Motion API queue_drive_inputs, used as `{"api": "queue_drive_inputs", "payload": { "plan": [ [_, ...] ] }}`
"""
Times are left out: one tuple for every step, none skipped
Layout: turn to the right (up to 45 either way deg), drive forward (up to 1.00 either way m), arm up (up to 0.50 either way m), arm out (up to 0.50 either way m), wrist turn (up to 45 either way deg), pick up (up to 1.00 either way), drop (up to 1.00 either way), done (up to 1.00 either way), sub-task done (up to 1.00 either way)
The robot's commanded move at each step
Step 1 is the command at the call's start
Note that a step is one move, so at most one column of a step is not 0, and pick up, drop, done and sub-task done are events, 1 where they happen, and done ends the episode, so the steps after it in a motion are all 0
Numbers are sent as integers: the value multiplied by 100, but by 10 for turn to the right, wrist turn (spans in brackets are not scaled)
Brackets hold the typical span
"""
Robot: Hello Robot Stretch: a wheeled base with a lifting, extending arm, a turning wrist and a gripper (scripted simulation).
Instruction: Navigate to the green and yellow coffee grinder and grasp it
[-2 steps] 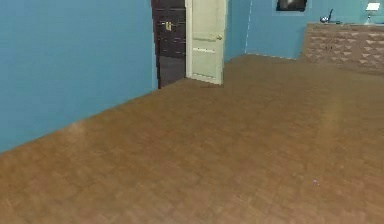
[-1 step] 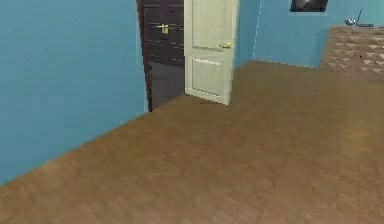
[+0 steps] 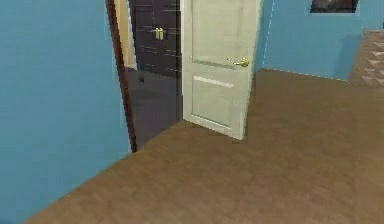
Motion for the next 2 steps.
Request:
{"api": "queue_drive_inputs", "payload": {
  "plan": [
    [0,100,0,0,0,0,0,0,0],
    [0,75,0,0,0,0,0,0,0]
  ]
}}
